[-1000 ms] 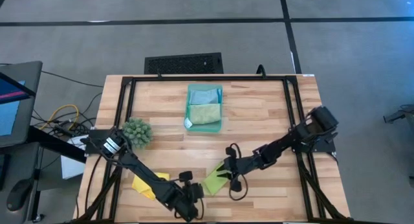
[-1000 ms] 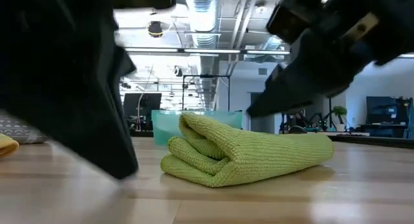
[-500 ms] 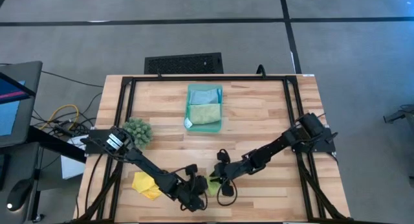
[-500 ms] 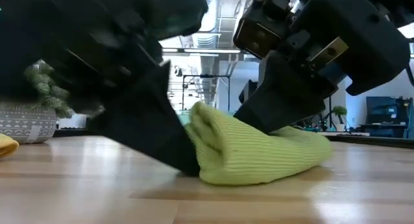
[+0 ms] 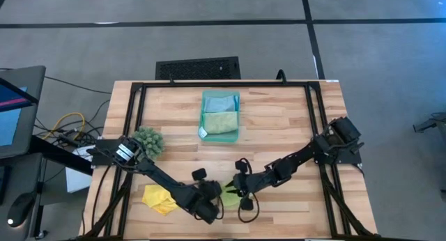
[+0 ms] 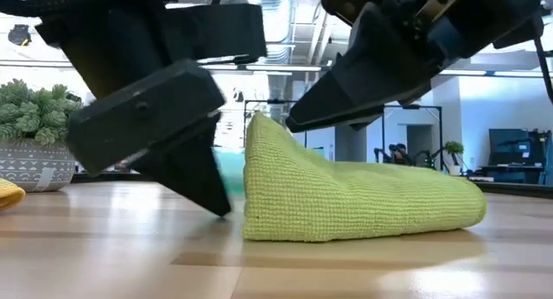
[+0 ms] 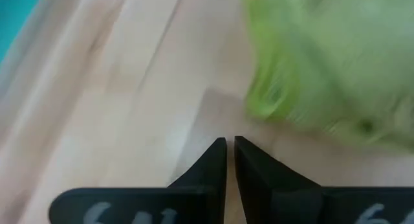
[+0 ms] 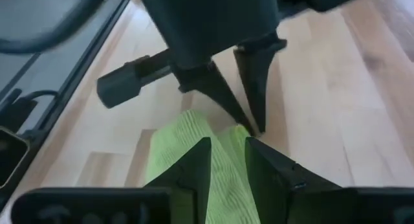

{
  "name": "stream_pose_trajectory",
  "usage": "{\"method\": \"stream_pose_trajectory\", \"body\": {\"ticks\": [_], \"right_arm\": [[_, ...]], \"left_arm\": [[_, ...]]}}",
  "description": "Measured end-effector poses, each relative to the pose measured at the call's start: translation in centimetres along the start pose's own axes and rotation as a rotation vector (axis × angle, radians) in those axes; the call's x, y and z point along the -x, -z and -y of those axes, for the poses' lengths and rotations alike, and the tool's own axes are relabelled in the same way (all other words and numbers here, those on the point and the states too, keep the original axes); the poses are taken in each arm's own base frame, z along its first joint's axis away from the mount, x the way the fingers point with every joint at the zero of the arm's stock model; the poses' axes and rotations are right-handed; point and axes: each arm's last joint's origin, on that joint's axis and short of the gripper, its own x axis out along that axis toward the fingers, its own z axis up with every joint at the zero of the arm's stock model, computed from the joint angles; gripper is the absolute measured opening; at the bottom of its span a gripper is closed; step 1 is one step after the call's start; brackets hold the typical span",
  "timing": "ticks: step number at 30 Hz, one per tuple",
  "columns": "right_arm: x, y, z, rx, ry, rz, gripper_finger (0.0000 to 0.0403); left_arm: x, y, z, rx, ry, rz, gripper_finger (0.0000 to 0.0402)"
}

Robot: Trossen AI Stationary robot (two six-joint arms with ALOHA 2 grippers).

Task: Fold microfiber towels
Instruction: Fold the light green microfiber cloth

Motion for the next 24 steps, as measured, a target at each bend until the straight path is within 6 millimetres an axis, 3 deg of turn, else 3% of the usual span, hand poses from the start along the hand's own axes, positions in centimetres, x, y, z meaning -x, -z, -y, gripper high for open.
{"method": "stream_pose_trajectory", "body": {"ticks": [5,12,18,24], "right_arm": [[-0.4,0.1,-0.1,-0.003,-0.004,0.023,0.0118],[-2.2,1.5,-0.2,-0.011,-0.056,0.046,0.0118],[-2.7,2.1,0.7,-0.048,0.150,0.055,0.0118],[-2.2,1.5,0.2,-0.006,0.140,0.090,0.0118]], "left_arm": [[1.3,0.1,0.3,0.010,-0.028,-0.043,0.0022],[1.0,1.2,0.7,0.023,0.011,-0.010,0.0022],[0.9,1.3,0.7,0.035,0.006,0.003,0.0022],[1.7,-0.1,1.3,0.066,0.029,0.029,0.0022]]}}
